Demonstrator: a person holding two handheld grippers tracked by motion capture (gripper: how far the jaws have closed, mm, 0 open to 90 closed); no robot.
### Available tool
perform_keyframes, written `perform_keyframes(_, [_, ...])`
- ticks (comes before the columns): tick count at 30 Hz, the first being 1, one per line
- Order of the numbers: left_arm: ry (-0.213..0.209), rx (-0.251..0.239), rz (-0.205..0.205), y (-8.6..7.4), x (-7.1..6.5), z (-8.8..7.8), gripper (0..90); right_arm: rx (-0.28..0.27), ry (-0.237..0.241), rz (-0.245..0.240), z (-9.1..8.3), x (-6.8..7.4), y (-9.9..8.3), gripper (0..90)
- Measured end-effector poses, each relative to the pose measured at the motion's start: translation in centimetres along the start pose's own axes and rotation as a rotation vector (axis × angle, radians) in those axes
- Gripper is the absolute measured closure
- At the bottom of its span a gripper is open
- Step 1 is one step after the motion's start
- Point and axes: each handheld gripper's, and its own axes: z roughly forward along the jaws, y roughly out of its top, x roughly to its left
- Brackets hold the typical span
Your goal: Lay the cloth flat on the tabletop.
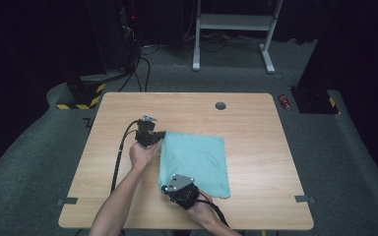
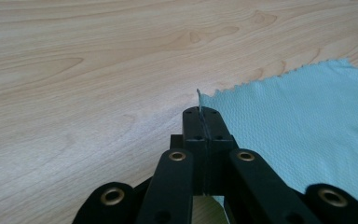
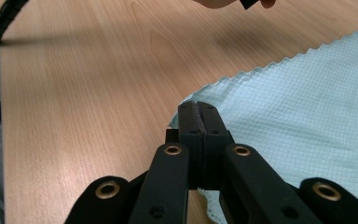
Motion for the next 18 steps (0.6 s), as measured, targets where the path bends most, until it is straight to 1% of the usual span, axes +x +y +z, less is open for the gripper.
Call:
perform_keyframes(1, [0.004, 0.003, 0.003, 0.0, 0.1, -0.2, 90.0, 0.002, 0.001, -0.001, 0.0, 0.1, 0.1, 90.0])
perform_keyframes(2, [0.003, -0.001, -0.002, 0.0, 0.2, -0.4, 90.0, -0.003, 0.002, -0.011, 0.0, 0.1, 0.3, 90.0])
perform_keyframes(3, [0.008, 0.000, 0.002, 0.0, 0.3, -0.5, 90.0, -0.002, 0.007, -0.010, -0.1, 0.2, 0.5, 90.0])
perform_keyframes(6, [0.013, -0.005, -0.003, 0.2, 0.8, -1.4, 90.0, -0.011, 0.015, -0.019, -0.1, 0.3, 1.2, 90.0])
perform_keyframes(7, [0.013, -0.005, -0.003, 0.2, 0.8, -1.4, 90.0, -0.011, 0.015, -0.019, -0.1, 0.3, 1.2, 90.0])
perform_keyframes(8, [0.021, -0.005, -0.005, 0.2, 1.1, -1.9, 90.0, -0.024, 0.024, -0.024, -0.1, 0.4, 1.8, 90.0])
perform_keyframes(10, [0.032, -0.006, -0.009, 0.2, 1.5, -2.5, 90.0, -0.033, 0.032, -0.026, -0.1, 0.5, 2.3, 90.0])
perform_keyframes(11, [0.042, -0.002, -0.001, 0.2, 1.7, -2.9, 90.0, -0.038, 0.035, -0.027, -0.1, 0.6, 2.6, 90.0])
perform_keyframes(12, [0.042, -0.002, -0.001, 0.2, 1.7, -2.9, 90.0, -0.038, 0.035, -0.027, -0.1, 0.6, 2.6, 90.0])
perform_keyframes(13, [0.054, -0.004, 0.000, 0.3, 2.0, -3.7, 90.0, -0.055, 0.052, -0.024, -0.1, 0.8, 3.2, 90.0])
perform_keyframes(14, [0.054, -0.004, 0.000, 0.3, 2.0, -3.7, 90.0, -0.055, 0.052, -0.024, -0.1, 0.8, 3.2, 90.0])
perform_keyframes(15, [0.059, 0.004, 0.006, 0.4, 2.1, -4.2, 90.0, -0.069, 0.062, -0.019, -0.1, 0.9, 3.5, 90.0])
perform_keyframes(18, [0.056, -0.003, 0.017, 0.9, 1.8, -4.5, 90.0, -0.080, 0.055, -0.025, -0.3, 1.0, 3.4, 90.0])
